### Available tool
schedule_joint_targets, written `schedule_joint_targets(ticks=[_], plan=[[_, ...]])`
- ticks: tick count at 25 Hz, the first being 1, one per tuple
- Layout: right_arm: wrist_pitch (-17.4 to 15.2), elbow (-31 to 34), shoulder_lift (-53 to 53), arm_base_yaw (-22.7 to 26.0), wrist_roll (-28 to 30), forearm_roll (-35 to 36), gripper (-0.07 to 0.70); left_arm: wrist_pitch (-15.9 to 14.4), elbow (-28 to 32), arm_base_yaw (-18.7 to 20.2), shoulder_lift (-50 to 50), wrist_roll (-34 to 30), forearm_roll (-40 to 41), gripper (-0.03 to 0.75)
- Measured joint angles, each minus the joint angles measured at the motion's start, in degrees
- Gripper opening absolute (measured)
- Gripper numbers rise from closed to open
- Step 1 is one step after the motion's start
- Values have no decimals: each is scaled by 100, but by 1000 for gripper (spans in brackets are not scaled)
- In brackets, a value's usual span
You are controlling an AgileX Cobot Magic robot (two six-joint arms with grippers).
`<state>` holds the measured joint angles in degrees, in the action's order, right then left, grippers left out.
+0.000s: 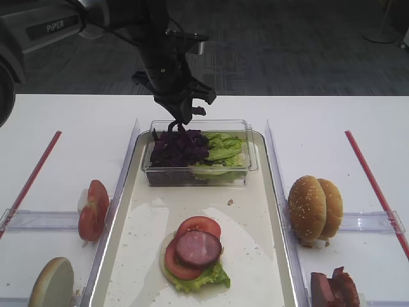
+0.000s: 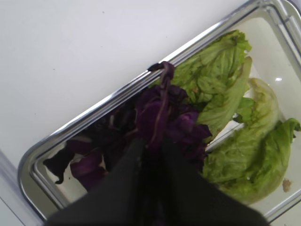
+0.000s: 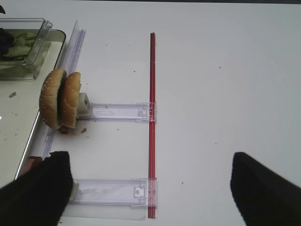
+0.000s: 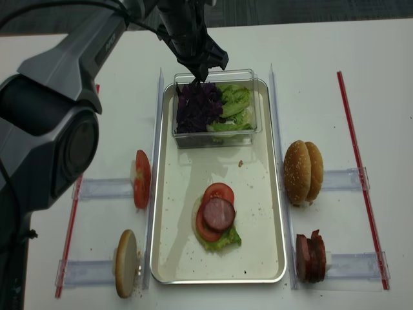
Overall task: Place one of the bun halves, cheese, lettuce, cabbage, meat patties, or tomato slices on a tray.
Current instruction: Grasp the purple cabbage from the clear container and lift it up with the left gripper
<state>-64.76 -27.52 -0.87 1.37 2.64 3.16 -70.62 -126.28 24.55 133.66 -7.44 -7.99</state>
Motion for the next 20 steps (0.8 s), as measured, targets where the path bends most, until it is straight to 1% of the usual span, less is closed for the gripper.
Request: schedule_joint_targets(ticks=[7,16,20], plan=[[0,0,0,0,0,0,692,-10,0,0,-79,24,0,32],[0,0,0,0,12,0,692,-20,77,0,-512,45,-122,32],[0,0,0,0,12,0,692,-32,111,74,-637,35,-133,32]])
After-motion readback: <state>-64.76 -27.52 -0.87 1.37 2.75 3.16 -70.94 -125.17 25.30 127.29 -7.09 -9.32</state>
